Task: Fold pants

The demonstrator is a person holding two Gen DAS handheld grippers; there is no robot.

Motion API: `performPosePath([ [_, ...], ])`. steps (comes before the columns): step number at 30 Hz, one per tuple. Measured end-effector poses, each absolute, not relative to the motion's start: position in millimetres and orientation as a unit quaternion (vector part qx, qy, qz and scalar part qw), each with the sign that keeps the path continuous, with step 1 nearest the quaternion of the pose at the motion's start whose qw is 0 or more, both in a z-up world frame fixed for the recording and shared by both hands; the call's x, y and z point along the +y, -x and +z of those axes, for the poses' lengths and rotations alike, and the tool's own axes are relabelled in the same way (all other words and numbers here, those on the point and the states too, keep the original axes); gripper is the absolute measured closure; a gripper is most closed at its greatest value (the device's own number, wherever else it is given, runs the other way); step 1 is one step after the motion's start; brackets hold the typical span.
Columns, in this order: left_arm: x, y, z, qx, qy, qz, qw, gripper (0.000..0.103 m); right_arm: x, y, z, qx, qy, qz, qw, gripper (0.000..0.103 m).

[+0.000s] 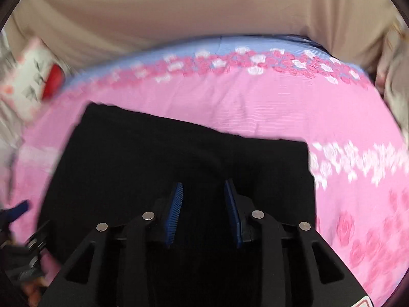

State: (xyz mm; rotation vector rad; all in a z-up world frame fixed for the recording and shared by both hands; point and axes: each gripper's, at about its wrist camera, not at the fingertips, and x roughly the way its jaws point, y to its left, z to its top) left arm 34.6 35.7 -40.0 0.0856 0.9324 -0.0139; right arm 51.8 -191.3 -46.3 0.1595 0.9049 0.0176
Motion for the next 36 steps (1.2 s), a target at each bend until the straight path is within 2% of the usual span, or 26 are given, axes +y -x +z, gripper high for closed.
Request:
performPosePath([
  [1,34.0,-34.8,-39.7,0.448,-0.046,-0.004,0.893,0.005,-191.9,-42.2,-39.4,0.424,-0.076,0.002,0.902,0.050],
  [3,31.9,-35.5,-37.7,0.449,-0.051,0.003,0.892,0.005,-194.1,-14.1,-24.5,0.388,-0.074,-0.008,0.919,0.030],
  [7,38.1,-34.8,-29.0,0.450,0.004,-0.047,0.892,0.005,-230.5,16.5,-34.1,0.393,-0.099,-0.034,0.914,0.027],
  [13,43.9,-60.1,-71.6,0.518,0.107,-0.149,0.836,0.005,-280.6,37.4,-97.1,0.428,-0.290,0.035,0.855,0.025],
  [15,42.3,-58.8,-72.1,0.501,0.107,-0.154,0.845,0.005,-280.5,39.5,-100.1,0.408,-0.303,0.046,0.860,0.024],
  [17,39.8,-58.9,-73.6,0.494,0.107,-0.161,0.848,0.005,-276.5,37.6,-102.1,0.400,-0.310,0.057,0.861,0.027],
  [18,39.9,-58.4,-73.6,0.492,0.107,-0.164,0.849,0.007,-273.8,35.9,-105.0,0.400,-0.314,0.063,0.859,0.043],
  [19,40.9,-56.3,-72.0,0.485,0.111,-0.173,0.850,0.024,-271.6,36.7,-105.1,0.395,-0.314,0.069,0.861,0.056],
  [20,43.2,-54.6,-71.3,0.482,0.129,-0.192,0.845,0.047,-269.4,37.3,-104.2,0.391,-0.315,0.078,0.861,0.061],
  [22,47.8,-55.6,-69.4,0.484,0.151,-0.202,0.838,0.058,-265.1,43.2,-93.1,0.381,-0.311,0.083,0.867,0.069],
  [24,51.5,-51.1,-56.7,0.473,0.150,-0.204,0.844,0.066,-262.8,50.1,-75.3,0.362,-0.313,0.100,0.872,0.071],
  [26,51.7,-44.5,-28.0,0.439,0.140,-0.213,0.861,0.082,-253.1,52.9,-47.2,0.342,-0.288,0.114,0.887,0.071],
  [36,56.8,-61.9,118.0,0.289,0.101,-0.254,0.917,0.083,-226.4,7.5,90.2,0.227,-0.180,0.151,0.945,0.071],
])
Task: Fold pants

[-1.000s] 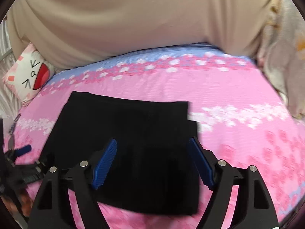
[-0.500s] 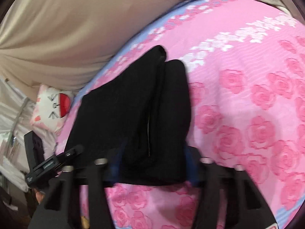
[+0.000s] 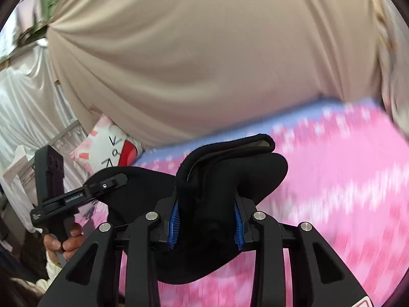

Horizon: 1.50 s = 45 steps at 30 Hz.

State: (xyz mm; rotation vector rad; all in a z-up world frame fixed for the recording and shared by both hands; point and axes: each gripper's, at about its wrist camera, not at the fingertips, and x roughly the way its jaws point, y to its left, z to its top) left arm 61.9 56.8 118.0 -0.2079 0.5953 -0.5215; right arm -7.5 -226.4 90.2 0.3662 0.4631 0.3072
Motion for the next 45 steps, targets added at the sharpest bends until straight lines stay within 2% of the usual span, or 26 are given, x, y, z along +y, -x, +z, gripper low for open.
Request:
performPosePath([
  [3,56.1,-83.2,150.7,0.235,0.088,-0.248,0.936,0.083,-230.9,-21.1,121.3,0.182,-0.172,0.150,0.956,0.071],
  [6,61.8,-115.3,164.4,0.212,0.082,-0.233,0.946,0.081,-242.2,-67.1,122.8,0.170,-0.185,0.148,0.957,0.069],
  [7,62.0,-131.7,160.8,0.212,0.080,-0.230,0.946,0.080,-244.4,-84.7,115.5,0.178,-0.184,0.153,0.955,0.067],
  [8,61.5,-147.0,151.5,0.217,0.077,-0.221,0.948,0.074,-246.5,-103.9,103.6,0.193,-0.184,0.153,0.952,0.065],
  [9,61.2,-158.1,140.9,0.226,0.071,-0.215,0.947,0.070,-251.0,-133.1,74.0,0.228,-0.189,0.140,0.945,0.055],
  [10,57.1,-178.4,116.8,0.251,0.056,-0.208,0.944,0.049,-254.4,-150.8,47.5,0.260,-0.197,0.130,0.936,0.048],
  [11,56.9,-195.0,91.1,0.280,0.042,-0.184,0.941,0.007,-260.6,-166.8,13.3,0.300,-0.208,0.104,0.925,0.048],
  [12,58.5,-213.4,52.0,0.317,0.017,-0.121,0.940,0.008,-267.7,-172.3,-15.5,0.334,-0.217,0.067,0.915,0.048],
  [14,67.9,-227.5,2.3,0.367,-0.029,-0.043,0.929,0.008,-278.7,-162.4,-47.6,0.352,-0.237,0.035,0.905,0.048],
  [16,92.4,-224.6,-30.7,0.406,-0.031,-0.004,0.913,0.008,-286.8,-135.9,-58.9,0.338,-0.240,0.015,0.910,0.056],
  [18,112.4,-211.6,-33.3,0.410,0.004,-0.009,0.912,0.008,-279.8,-118.2,-51.3,0.339,-0.192,-0.014,0.921,0.067],
  [21,118.2,-201.9,-17.1,0.411,0.051,-0.024,0.910,0.008,-260.0,-119.0,-32.2,0.322,-0.161,0.005,0.933,0.070],
  [25,73.5,-206.5,10.8,0.393,0.039,-0.046,0.917,0.005,-213.8,-161.5,-3.7,0.306,-0.114,0.047,0.944,0.070],
  [29,33.3,-225.7,-3.3,0.406,0.008,-0.033,0.913,0.005,-192.7,-220.2,-45.2,0.369,-0.069,0.026,0.926,0.070],
  [30,27.1,-230.3,-12.8,0.420,-0.001,-0.022,0.907,0.005,-197.9,-230.7,-69.0,0.395,-0.069,0.003,0.916,0.080],
  [31,24.6,-232.3,-19.4,0.428,-0.006,-0.012,0.904,0.005,-201.9,-224.5,-73.2,0.375,-0.077,0.000,0.924,0.082],
  [41,15.0,-201.8,-21.6,0.416,-0.030,0.002,0.909,0.005,-181.8,-116.2,-12.2,0.286,-0.054,-0.042,0.956,0.076],
  [42,13.2,-194.7,-19.1,0.414,-0.029,-0.001,0.910,0.005,-179.5,-108.5,-10.8,0.280,-0.059,-0.037,0.957,0.073],
  [45,9.7,-178.4,-13.1,0.408,-0.038,0.005,0.912,0.005,-176.4,-95.5,-5.9,0.266,-0.070,-0.025,0.961,0.057],
])
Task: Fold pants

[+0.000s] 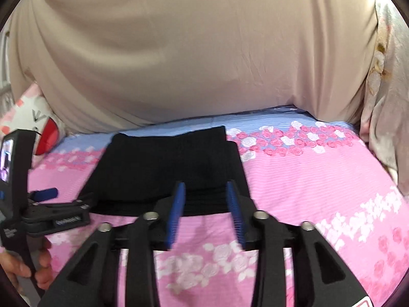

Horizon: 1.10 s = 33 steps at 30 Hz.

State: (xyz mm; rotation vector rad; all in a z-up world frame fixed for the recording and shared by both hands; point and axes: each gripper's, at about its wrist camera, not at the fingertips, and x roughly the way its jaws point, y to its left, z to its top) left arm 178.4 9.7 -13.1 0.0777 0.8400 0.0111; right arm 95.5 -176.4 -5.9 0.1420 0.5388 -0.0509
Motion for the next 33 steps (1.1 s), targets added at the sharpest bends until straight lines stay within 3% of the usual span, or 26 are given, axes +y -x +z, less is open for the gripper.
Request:
performPosePath([
  [3,9.4,-162.6,-7.0,0.397,-0.044,0.010,0.917,0.005,-169.0,-82.5,-3.6,0.264,-0.064,-0.025,0.962,0.056],
  [7,7.5,-136.8,3.0,0.377,-0.062,0.018,0.924,0.005,-165.7,-63.2,-1.6,0.253,-0.066,-0.028,0.965,0.044],
  [15,6.0,-100.3,12.4,0.357,-0.081,0.012,0.931,0.005,-165.3,-42.6,0.4,0.258,-0.068,-0.033,0.963,0.044],
  [20,6.1,-88.6,9.5,0.360,-0.080,0.006,0.929,0.005,-160.0,-34.9,-4.9,0.266,-0.066,-0.033,0.961,0.036],
  [33,15.8,-77.3,4.0,0.370,-0.067,0.012,0.927,0.005,-155.3,-26.8,-8.0,0.277,-0.064,-0.033,0.958,0.032],
])
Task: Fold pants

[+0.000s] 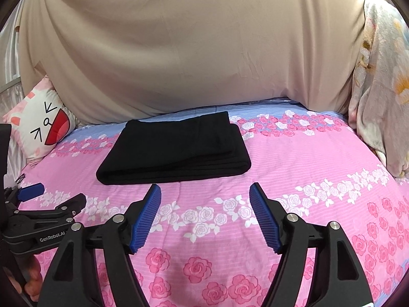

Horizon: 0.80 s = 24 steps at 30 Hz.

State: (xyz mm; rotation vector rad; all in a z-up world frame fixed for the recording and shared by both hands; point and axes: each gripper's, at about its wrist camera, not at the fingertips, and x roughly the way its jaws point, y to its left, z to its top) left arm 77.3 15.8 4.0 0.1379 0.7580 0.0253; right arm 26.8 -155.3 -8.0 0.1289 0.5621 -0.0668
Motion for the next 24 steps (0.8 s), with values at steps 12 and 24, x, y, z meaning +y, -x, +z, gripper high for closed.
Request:
performPosePath([
  [12,15.5,-64.8,1.6,0.357,-0.076,0.014,0.931,0.005,-143.5,-20.4,-20.3,0.297,-0.058,-0.028,0.953,0.031],
  [24,8.2,-59.7,-7.4,0.347,-0.087,0.010,0.934,0.005,-144.9,-20.2,-31.7,0.316,-0.056,-0.031,0.946,0.031],
])
